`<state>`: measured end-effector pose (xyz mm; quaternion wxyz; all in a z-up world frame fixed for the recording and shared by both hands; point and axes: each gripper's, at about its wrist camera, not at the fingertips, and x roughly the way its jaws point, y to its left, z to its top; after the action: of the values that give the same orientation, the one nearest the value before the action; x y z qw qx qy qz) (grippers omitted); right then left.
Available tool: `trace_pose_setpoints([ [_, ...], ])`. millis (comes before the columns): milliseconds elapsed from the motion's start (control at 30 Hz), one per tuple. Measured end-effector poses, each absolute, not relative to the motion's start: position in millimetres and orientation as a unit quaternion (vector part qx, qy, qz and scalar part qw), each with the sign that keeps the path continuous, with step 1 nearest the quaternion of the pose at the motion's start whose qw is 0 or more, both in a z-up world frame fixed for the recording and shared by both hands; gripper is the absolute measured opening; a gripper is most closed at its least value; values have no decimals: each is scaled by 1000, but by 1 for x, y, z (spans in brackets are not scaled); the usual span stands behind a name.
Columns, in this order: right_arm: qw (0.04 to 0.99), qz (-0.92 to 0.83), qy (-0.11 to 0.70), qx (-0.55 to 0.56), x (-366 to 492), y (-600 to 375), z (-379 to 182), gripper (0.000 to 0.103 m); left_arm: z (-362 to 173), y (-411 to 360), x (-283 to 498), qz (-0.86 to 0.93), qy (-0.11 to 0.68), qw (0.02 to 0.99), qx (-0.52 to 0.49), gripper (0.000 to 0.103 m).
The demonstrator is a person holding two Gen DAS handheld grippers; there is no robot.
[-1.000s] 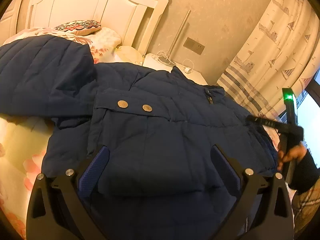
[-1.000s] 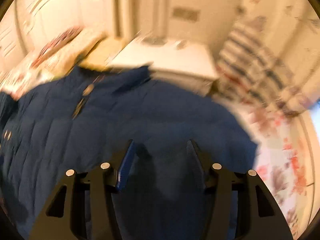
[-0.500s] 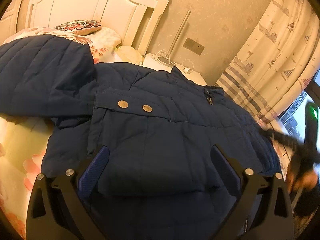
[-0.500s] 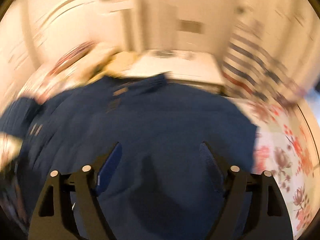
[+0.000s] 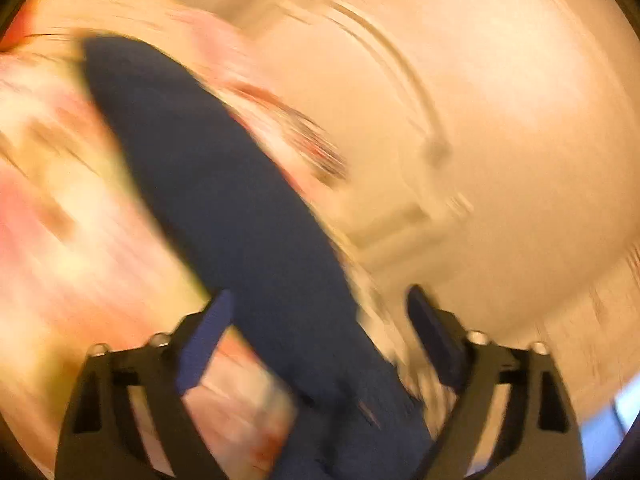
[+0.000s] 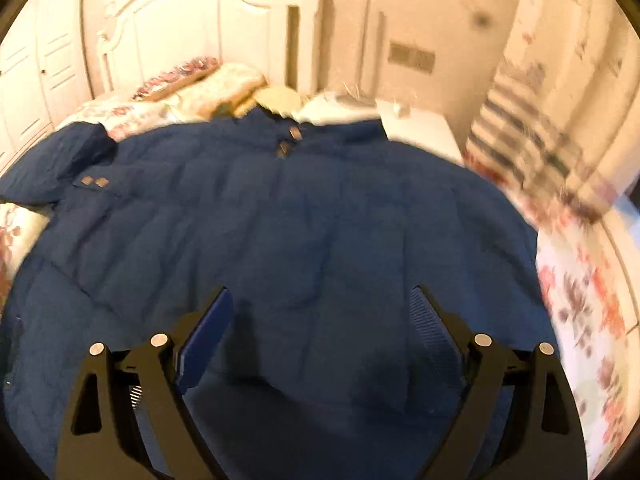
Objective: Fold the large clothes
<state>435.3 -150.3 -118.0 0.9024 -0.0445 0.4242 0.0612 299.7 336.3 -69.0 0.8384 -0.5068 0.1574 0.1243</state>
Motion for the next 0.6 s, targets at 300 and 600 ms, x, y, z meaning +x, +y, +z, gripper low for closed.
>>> trace_pose_setpoints([
  [300, 900, 67, 430, -22, 434, -152, -123, 88, -115, 470, 308, 191, 198, 774, -570, 23],
  [600, 912, 67, 403, 30, 427, -168, -115, 88, -20, 342, 328, 81, 123, 904, -402, 5],
])
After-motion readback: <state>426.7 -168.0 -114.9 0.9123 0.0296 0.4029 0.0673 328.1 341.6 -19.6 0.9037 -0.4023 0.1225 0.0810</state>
